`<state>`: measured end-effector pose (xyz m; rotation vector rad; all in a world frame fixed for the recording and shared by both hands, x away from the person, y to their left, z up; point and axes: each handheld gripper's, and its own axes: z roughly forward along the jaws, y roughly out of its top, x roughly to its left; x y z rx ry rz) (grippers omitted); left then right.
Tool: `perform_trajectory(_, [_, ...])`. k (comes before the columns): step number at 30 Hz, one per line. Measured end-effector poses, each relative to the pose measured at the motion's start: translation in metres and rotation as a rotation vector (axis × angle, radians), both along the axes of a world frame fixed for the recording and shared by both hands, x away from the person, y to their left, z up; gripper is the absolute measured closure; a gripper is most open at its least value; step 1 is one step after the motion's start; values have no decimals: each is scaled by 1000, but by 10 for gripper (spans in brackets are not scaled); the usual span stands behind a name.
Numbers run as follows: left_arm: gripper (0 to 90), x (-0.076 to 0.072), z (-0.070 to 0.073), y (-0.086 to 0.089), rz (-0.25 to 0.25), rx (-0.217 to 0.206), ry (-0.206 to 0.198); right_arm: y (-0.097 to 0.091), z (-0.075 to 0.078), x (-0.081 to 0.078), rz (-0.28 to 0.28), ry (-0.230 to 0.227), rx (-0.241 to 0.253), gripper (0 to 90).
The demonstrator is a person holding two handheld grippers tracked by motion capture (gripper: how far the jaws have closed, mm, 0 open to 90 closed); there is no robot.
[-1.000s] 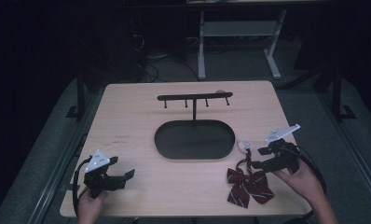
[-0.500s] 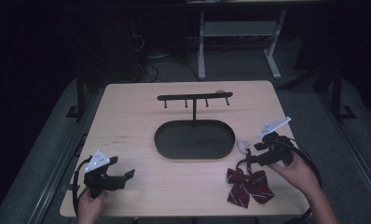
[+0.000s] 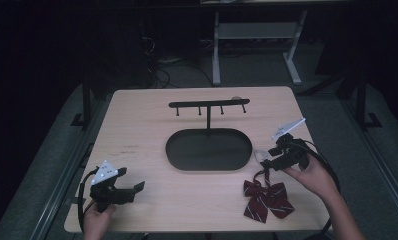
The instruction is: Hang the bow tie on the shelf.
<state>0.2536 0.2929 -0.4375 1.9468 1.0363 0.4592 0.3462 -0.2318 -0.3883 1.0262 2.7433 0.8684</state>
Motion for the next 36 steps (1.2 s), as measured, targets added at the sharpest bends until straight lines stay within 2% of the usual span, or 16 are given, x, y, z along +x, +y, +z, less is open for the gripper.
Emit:
perform_trajectory(3, [130, 0, 0, 0, 0, 1, -2, 2, 0, 5, 3, 10, -22, 387])
perform_trajectory(7, [131, 0, 0, 0, -1, -1, -1, 3, -1, 9, 2, 18, -20, 396])
perform_trajectory(10, [130, 0, 0, 0, -1, -1, 1, 4, -6, 14, -5, 28, -48, 410])
perform_trajectory(15, [131, 0, 1, 0, -1, 1, -4, 7, -15, 24, -43, 58, -93, 433])
perform_trajectory(22, [131, 0, 0, 0, -1, -2, -4, 11, -23, 32, -63, 78, -132, 443])
perform_trajectory(33, [131, 0, 0, 0, 1, -1, -3, 10, -34, 50, -123, 105, -147, 500])
perform_trajectory(35, [131, 0, 0, 0, 0, -2, -4, 11, -36, 53, -129, 108, -164, 508])
perform_trajectory(36, [130, 0, 0, 0, 0, -2, -4, 13, -36, 55, -134, 105, -188, 519])
